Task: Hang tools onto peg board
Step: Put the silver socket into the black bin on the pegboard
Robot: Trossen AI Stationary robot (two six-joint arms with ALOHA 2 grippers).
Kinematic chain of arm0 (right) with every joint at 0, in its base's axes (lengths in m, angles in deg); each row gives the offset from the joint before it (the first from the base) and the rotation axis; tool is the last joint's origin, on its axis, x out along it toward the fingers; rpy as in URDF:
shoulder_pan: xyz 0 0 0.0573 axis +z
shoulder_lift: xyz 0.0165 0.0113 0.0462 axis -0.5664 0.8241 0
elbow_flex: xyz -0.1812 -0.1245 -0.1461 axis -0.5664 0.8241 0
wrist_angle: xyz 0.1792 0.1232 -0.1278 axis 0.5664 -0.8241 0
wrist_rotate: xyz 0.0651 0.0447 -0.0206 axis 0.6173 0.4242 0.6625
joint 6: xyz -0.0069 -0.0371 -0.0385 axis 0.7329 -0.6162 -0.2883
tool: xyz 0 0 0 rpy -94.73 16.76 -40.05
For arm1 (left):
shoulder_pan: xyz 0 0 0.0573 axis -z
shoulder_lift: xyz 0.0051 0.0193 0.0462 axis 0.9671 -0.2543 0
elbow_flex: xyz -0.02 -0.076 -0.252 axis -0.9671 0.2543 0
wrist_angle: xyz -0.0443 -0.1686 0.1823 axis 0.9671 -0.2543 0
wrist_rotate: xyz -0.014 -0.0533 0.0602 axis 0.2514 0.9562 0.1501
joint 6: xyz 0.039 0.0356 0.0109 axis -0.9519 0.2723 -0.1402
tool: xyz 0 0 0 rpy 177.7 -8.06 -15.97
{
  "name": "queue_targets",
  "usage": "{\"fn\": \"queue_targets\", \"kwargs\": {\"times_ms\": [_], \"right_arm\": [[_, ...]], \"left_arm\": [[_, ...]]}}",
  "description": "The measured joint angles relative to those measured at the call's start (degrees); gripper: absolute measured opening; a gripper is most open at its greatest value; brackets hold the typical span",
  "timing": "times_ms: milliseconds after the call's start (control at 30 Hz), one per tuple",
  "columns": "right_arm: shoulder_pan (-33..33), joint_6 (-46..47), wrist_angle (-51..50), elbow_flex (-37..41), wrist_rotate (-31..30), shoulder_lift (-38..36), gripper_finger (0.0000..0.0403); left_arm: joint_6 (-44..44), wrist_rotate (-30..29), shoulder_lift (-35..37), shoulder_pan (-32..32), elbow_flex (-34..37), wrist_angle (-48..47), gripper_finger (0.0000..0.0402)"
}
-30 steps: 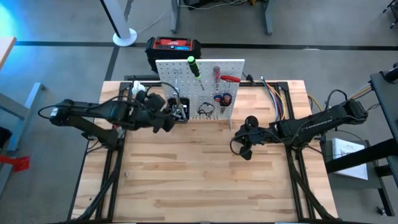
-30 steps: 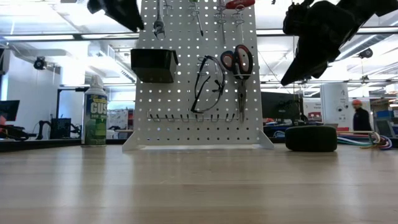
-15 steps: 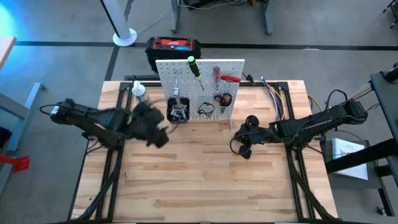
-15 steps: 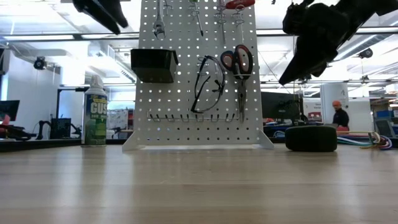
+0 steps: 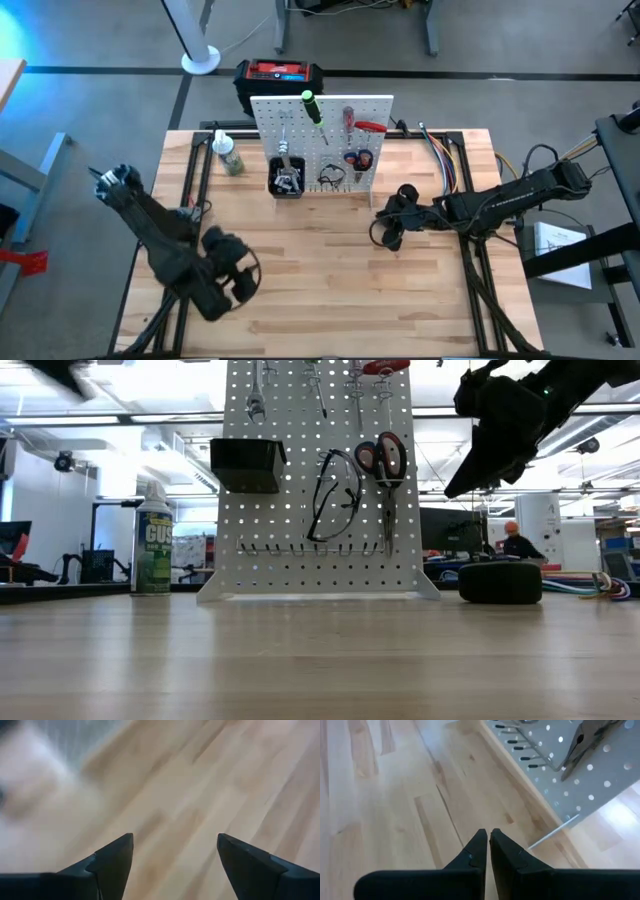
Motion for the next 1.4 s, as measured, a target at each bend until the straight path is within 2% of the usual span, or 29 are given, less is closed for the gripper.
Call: {"fn": "queue_targets", "kwargs": {"times_ms": [67, 233, 300, 367, 667, 800, 933, 1167, 1267, 1400], "right_arm": [[0.1, 0.0, 0.0, 0.1, 0.0, 0.0, 0.0008], [0.7, -0.7, 0.8, 0.9, -2.3, 0.0, 0.0008], [0.6, -1.0, 1.2, 1.1, -4.0, 0.0, 0.0008], [0.6, -1.2, 1.5, 1.6, -5.3, 0.0, 0.0008], [0.6, -3.7, 6.5, 5.0, -5.5, 0.0, 0.0008], [0.6, -3.6, 8.4, 6.7, -5.5, 0.0, 0.0008], [0.6, -3.7, 9.8, 7.3, -5.5, 0.0, 0.0008], [0.6, -4.9, 11.4, 7.3, -5.5, 0.0, 0.0008], [0.6, -5.2, 11.5, 7.3, -5.5, 0.0, 0.0008], [0.6, -5.3, 11.7, 7.3, -5.5, 0.0, 0.0008]], "left_arm": [[10.8, 6.4, -2.8, 2.1, 0.0, -3.9, 0.0274], [32.1, 29.9, -10.3, 5.3, 0.0, -13.4, 0.0263], [37.4, 36.0, -12.7, 5.9, 0.1, -14.3, 0.0257], [40.3, 39.6, -14.0, 6.3, 0.3, -13.7, 0.025], [41.6, 39.4, -15.5, 4.1, 3.2, -7.2, 0.0218], [41.4, 42.3, -14.5, 3.8, 6.6, -4.5, 0.0208], [42.3, 46.1, -12.1, 3.9, 11.3, -0.9, 0.0203], [42.4, 46.6, -6.4, 3.5, 24.4, 14.3, 0.0197], [43.5, 50.6, -4.5, 3.5, 29.0, 16.8, 0.0196], [44.0, 51.8, -2.8, 3.5, 31.6, 17.8, 0.0196]]}}
